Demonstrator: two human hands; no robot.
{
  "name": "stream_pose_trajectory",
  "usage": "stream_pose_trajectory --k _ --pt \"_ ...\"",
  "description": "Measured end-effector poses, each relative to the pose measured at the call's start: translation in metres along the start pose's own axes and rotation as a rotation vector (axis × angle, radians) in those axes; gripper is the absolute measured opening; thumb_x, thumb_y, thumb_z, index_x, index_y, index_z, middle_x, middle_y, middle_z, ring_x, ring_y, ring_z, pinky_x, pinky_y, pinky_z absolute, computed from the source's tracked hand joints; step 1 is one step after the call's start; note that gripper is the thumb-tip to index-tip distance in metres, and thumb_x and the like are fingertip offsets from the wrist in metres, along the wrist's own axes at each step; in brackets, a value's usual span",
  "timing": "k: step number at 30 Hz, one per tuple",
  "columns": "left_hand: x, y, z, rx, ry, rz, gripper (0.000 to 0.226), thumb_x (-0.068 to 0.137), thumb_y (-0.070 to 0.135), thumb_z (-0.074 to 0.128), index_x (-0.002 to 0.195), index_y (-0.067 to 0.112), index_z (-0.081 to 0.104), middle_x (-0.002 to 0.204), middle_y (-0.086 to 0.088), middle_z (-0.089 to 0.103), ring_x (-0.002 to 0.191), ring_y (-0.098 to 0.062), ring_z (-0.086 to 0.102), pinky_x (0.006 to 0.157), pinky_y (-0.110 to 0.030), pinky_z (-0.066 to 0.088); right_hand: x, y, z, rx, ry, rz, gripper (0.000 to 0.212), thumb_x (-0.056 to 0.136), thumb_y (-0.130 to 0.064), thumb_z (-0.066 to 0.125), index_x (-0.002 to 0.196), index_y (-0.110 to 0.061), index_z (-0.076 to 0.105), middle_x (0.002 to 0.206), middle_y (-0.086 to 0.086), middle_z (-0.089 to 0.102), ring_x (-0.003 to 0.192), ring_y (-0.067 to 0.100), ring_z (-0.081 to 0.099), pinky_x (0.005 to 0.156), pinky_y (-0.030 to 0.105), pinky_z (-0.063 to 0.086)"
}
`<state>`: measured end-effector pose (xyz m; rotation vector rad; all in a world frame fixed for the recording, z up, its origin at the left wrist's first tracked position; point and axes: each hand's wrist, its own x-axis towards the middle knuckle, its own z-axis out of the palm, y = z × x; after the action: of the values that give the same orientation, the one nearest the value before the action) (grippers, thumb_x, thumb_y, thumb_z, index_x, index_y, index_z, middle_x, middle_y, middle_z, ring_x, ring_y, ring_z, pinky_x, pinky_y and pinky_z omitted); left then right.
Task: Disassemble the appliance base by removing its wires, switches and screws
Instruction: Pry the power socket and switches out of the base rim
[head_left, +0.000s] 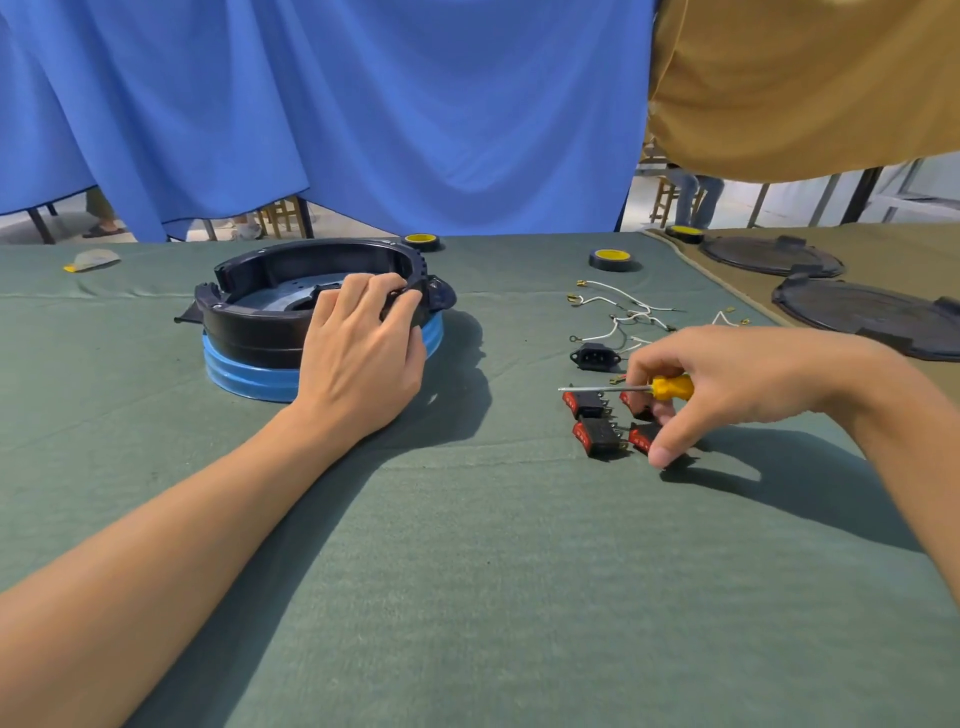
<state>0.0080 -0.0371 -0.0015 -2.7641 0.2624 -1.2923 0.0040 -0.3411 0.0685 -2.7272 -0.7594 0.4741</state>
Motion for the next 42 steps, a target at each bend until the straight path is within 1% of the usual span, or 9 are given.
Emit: stream_pose_trajectory --k 4,9,15,20,24,29,34,38,42 --pt "-0.001 -0.001 0.0 0.0 0.005 -0.001 0.031 0.087 0.017 0.057 0.112 0.001 0.064 0.118 -0.014 0.06 0.108 -0.034 0.052 0.085 -0.045 0.039 0.002 -0.002 0.003 -0.036 -0.03 0.004 0.034 0.063 -0.053 0.084 0.08 -0.029 0.066 0.075 -0.02 0.063 0.07 0.0 0.056 0.06 0.024 0.04" --pt "0.0 -0.001 0.0 0.003 0.006 0.002 0.03 0.087 0.017 0.056 0.111 0.001 0.064 0.118 -0.014 0.059 0.108 -0.034 0.051 0.085 -0.044 0.038 0.002 0.0 0.001 -0.086 0.04 0.01 0.037 0.062 -0.057 0.083 0.073 -0.028 0.063 0.069 -0.008 0.059 0.06 0.0 0.05 0.059 0.027 0.035" --pt "0.0 -0.002 -0.001 -0.002 0.017 0.005 0.031 0.085 0.017 0.057 0.111 0.002 0.064 0.117 -0.013 0.06 0.107 -0.034 0.053 0.085 -0.043 0.039 0.004 0.002 0.001 -0.144 0.057 0.046 0.04 0.062 -0.059 0.082 0.076 -0.027 0.062 0.07 -0.007 0.059 0.061 -0.003 0.05 0.058 0.027 0.034" --pt "0.0 0.0 -0.001 0.017 0.035 -0.058 0.033 0.086 0.019 0.056 0.114 0.003 0.062 0.117 -0.011 0.061 0.106 -0.032 0.054 0.086 -0.041 0.038 -0.002 0.002 -0.002 -0.051 0.056 0.074 0.05 0.055 -0.069 0.076 0.087 -0.033 0.062 0.08 -0.009 0.061 0.069 0.004 0.055 0.062 0.026 0.04" --pt "0.0 -0.003 -0.003 0.053 -0.004 -0.168 0.032 0.091 0.029 0.055 0.111 0.004 0.063 0.105 -0.011 0.066 0.099 -0.032 0.058 0.085 -0.043 0.039 -0.002 -0.003 -0.009 0.089 0.214 0.032 0.051 0.052 -0.076 0.065 0.081 -0.035 0.066 0.073 -0.011 0.063 0.064 0.003 0.055 0.062 0.031 0.041" --pt "0.002 -0.006 -0.005 0.019 0.022 -0.161 0.028 0.093 0.033 0.053 0.095 0.009 0.067 0.08 -0.005 0.068 0.082 -0.028 0.061 0.082 -0.04 0.037 0.015 -0.024 -0.005 0.175 0.34 -0.011 0.041 0.069 -0.066 0.064 0.08 -0.026 0.068 0.064 -0.016 0.062 0.058 -0.002 0.058 0.057 0.023 0.038" --pt "-0.002 -0.01 -0.007 -0.142 0.212 -0.159 0.023 0.085 0.024 0.06 0.078 0.006 0.073 0.066 -0.003 0.067 0.074 -0.026 0.063 0.083 -0.037 0.035 0.052 -0.055 0.002 0.252 0.457 -0.075 0.028 0.083 -0.047 0.07 0.073 -0.021 0.067 0.054 -0.007 0.056 0.052 0.007 0.052 0.055 0.027 0.042" --pt "-0.002 -0.015 -0.009 -0.326 0.389 -0.097 0.026 0.083 0.019 0.058 0.068 0.007 0.075 0.063 -0.001 0.064 0.077 -0.028 0.061 0.084 -0.035 0.032 0.087 -0.08 -0.002 0.338 0.537 -0.058 0.031 0.087 -0.041 0.069 0.074 -0.013 0.066 0.061 -0.001 0.056 0.052 0.012 0.043 0.053 0.026 0.035" --pt "-0.001 -0.017 -0.009 -0.427 0.422 -0.129 0.031 0.085 0.021 0.057 0.063 0.008 0.074 0.071 -0.001 0.062 0.084 -0.026 0.058 0.083 -0.034 0.029 0.121 -0.089 -0.005 0.428 0.623 0.056 0.026 0.086 -0.032 0.071 0.07 -0.013 0.062 0.055 -0.005 0.047 0.054 0.013 0.042 0.049 0.026 0.031"
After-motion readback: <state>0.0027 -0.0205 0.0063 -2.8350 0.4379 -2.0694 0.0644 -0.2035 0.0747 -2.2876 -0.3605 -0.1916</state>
